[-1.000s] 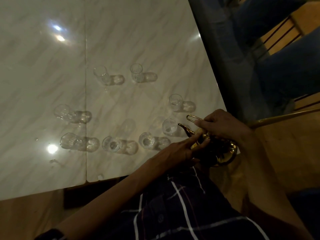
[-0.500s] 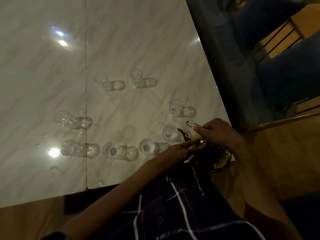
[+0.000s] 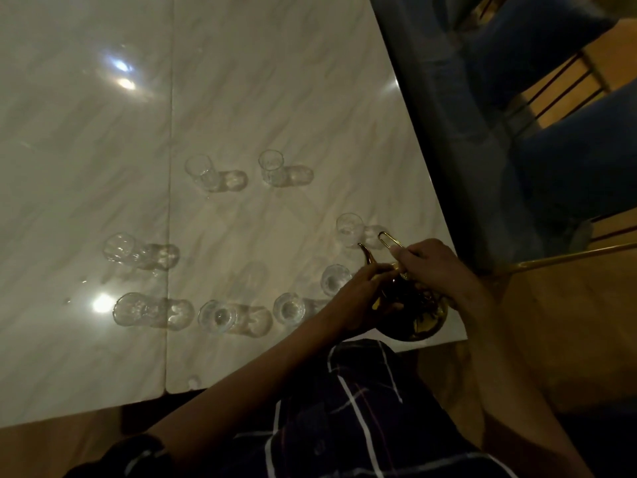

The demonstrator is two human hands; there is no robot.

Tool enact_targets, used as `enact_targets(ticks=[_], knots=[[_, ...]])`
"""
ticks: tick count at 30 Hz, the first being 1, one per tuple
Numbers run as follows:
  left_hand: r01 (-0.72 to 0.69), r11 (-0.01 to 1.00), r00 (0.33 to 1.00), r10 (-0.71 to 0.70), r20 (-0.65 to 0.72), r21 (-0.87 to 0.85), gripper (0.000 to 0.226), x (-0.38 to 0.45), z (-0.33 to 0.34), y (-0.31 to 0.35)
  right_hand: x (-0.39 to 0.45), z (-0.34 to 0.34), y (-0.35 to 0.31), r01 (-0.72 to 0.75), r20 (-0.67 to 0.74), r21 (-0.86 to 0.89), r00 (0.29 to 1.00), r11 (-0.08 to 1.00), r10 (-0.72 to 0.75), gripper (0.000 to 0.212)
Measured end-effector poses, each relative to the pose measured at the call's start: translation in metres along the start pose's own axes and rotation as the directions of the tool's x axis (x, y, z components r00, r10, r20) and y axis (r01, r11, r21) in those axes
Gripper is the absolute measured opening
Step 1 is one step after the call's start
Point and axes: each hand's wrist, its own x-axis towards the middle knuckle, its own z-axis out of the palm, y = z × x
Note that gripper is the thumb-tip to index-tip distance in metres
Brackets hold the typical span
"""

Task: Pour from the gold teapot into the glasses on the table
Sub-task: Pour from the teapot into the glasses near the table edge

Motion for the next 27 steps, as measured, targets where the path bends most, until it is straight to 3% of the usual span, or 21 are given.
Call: enact_targets(ticks=[13, 27], knots=[[0.083, 0.985, 0.994, -0.092, -0.054, -0.149, 0.06, 0.033, 0.005, -0.015, 0.041, -0.018, -0.019, -0.035, 0.0, 0.001, 0.999, 0.999, 0.035, 0.041], [0.066, 0.982, 0.99, -0.087, -0.112, -0.179, 0.057, 0.052, -0.01, -0.01, 0.055, -0.033, -0.04, -0.044, 0.014, -0.036, 0.999, 0.998, 0.044, 0.037]])
